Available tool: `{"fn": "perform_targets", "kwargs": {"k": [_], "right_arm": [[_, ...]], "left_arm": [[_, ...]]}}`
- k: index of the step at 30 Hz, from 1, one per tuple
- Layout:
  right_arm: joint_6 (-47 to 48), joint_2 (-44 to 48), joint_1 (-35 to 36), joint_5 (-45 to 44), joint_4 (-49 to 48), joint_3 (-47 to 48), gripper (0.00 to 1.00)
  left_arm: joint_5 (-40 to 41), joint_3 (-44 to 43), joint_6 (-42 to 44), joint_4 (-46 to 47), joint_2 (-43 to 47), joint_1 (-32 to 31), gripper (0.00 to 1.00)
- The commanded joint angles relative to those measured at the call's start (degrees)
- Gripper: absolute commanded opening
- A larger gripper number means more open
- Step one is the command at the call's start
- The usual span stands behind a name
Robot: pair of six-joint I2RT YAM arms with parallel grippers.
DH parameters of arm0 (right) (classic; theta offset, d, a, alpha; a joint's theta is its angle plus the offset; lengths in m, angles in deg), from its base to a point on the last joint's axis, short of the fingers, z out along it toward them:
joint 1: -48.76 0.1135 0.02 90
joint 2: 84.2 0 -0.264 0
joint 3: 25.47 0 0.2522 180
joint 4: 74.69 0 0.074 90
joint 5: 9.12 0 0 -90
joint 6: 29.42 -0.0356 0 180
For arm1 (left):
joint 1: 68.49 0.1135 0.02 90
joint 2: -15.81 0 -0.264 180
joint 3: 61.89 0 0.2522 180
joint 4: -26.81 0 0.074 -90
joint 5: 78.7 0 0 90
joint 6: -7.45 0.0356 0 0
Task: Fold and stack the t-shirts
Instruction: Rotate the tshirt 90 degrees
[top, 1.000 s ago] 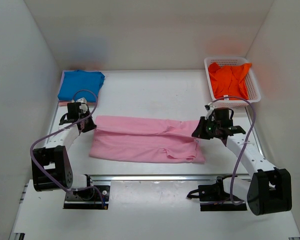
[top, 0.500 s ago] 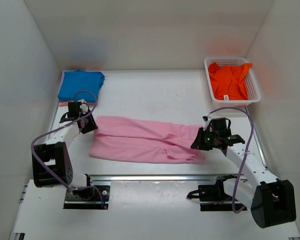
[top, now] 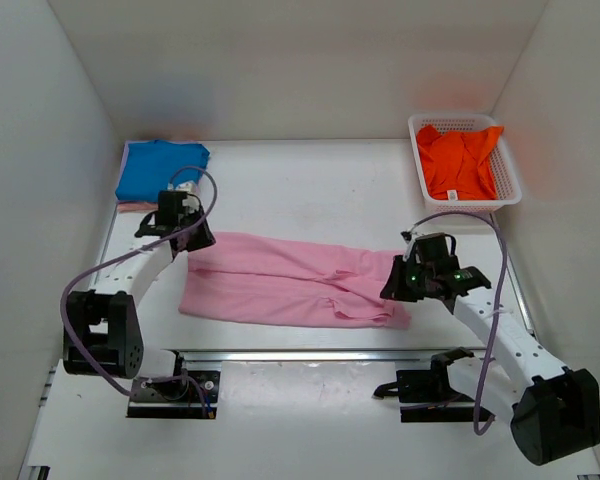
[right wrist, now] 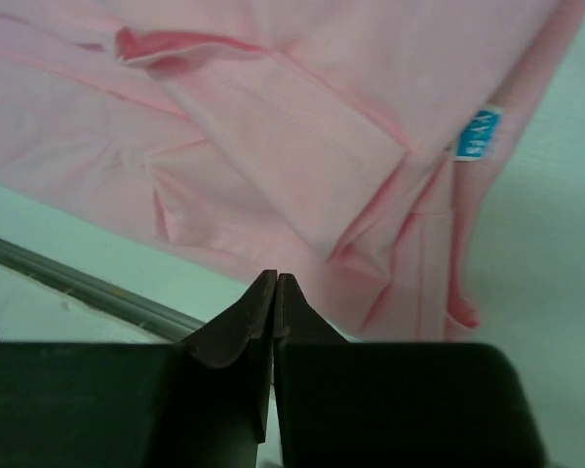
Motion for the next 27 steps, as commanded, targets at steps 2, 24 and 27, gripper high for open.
{"fn": "perform_targets", "kwargs": {"k": [2, 24, 27], "right_arm": [[-4.3, -2.1, 6.3, -0.5, -4.3, -1.6, 0.00], [3.5, -58.6, 0.8, -2.0, -7.2, 39.3, 0.00], [5.1, -66.1, -0.2, -1.9, -2.0, 51.6, 0.00]], "left_arm": [[1.0, 2.2, -0.3, 2.1, -1.6, -6.3, 0.26], [0.9, -1.5, 1.3, -9.6, -16.9, -20.4, 0.15], [-1.6, -0.2, 1.5, -13.2, -17.4, -23.1, 0.15]]}}
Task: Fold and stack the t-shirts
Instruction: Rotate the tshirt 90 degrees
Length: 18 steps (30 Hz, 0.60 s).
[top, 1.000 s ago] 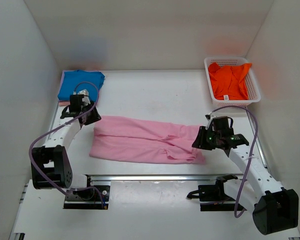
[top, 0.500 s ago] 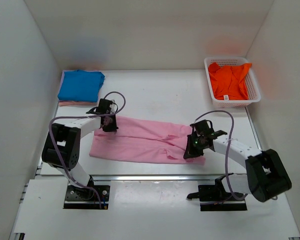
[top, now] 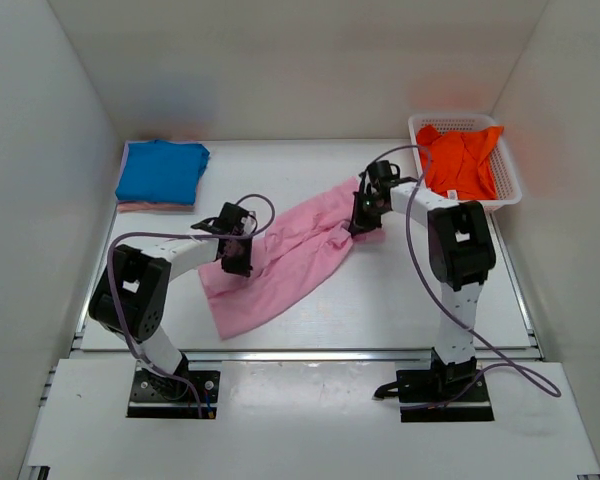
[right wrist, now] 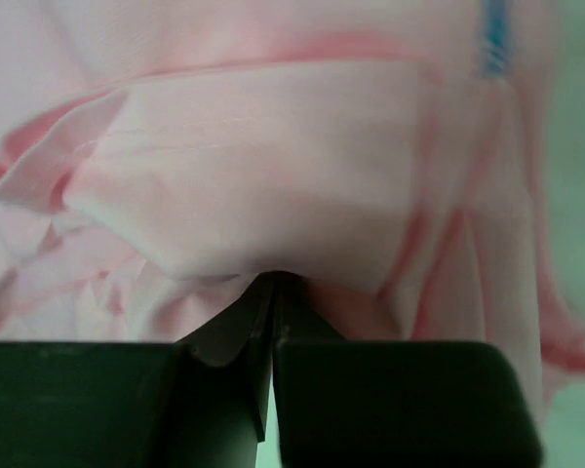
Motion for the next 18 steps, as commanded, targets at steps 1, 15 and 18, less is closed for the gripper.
{"fn": "perform_targets", "kwargs": {"k": [1, 15, 18], "right_arm": [[4.7, -7.5, -0.8, -3.1, 5.9, 11.2, 0.00], [11.2, -11.2, -1.0, -7.1, 22.2, 46.0, 0.00], [11.8, -3.8, 0.5, -8.8, 22.1, 42.1, 0.03]], "left_arm": [[-5.7, 2.2, 0.8, -10.0, -1.9, -3.9, 0.14], [-24.2, -0.4, -7.4, -7.4, 7.1, -8.5, 0.07], [-25.4, -3.6, -8.0, -7.8, 10.3, -6.0, 0.10]]}}
